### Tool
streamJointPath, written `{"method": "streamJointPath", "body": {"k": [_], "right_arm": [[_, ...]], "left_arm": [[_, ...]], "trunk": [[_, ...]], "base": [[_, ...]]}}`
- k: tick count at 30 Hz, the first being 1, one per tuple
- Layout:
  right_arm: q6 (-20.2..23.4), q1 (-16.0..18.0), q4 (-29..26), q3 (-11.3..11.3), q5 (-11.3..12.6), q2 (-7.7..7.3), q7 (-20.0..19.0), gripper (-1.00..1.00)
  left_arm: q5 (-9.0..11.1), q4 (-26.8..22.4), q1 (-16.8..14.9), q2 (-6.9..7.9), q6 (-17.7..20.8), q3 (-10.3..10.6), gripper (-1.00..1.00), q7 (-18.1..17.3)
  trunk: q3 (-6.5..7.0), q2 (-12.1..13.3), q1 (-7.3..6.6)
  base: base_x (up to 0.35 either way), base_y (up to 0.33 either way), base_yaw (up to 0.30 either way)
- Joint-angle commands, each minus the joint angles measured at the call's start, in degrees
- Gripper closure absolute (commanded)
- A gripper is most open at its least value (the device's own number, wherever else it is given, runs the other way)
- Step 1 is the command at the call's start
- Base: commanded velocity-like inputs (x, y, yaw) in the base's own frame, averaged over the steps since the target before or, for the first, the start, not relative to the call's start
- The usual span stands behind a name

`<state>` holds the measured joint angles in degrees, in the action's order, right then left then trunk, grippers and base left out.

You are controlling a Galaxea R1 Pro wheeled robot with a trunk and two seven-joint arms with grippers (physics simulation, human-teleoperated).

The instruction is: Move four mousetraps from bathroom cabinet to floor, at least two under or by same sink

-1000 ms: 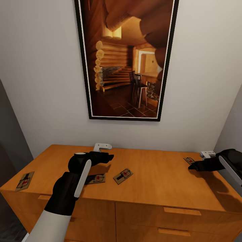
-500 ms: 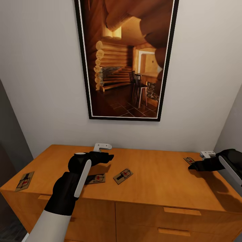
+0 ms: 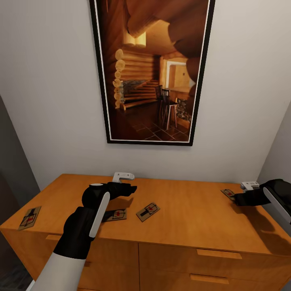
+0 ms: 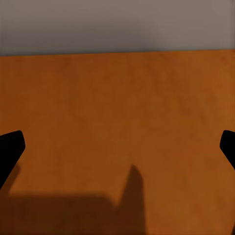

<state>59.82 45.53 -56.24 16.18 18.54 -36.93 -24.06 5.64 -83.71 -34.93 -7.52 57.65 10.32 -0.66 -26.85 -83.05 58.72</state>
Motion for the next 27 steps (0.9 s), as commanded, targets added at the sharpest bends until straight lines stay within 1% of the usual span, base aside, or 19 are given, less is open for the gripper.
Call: {"method": "streamJointPath", "body": {"k": [1,24,25,27], "right_arm": [[0.2,0.0,3.6,0.2,-0.3,-0.07,-0.4,1.0],[0.2,0.0,3.1,0.0,-0.4,-0.12,-0.4,1.0],[0.2,0.0,-7.6,-5.6,-0.4,-0.87,-0.2,1.0],[0.2,0.0,-8.3,-5.9,-0.4,-0.9,-0.2,1.0]], "left_arm": [[0.3,0.0,0.0,-0.02,0.3,0.0,-1.0,0.1],[0.4,0.0,0.0,-0.04,0.3,0.0,-1.0,0.2],[0.3,0.0,0.0,-0.12,0.3,0.1,-1.0,0.2],[0.3,0.0,0.0,-0.12,0.3,0.1,-1.0,0.2]], "trunk": [[-0.08,0.0,0.0],[-0.08,0.0,0.0],[-0.08,0.0,0.0],[-0.08,0.0,0.0]], "base": [[0.0,0.0,0.0],[0.0,0.0,0.0],[0.0,0.0,0.0],[0.0,0.0,0.0]]}}
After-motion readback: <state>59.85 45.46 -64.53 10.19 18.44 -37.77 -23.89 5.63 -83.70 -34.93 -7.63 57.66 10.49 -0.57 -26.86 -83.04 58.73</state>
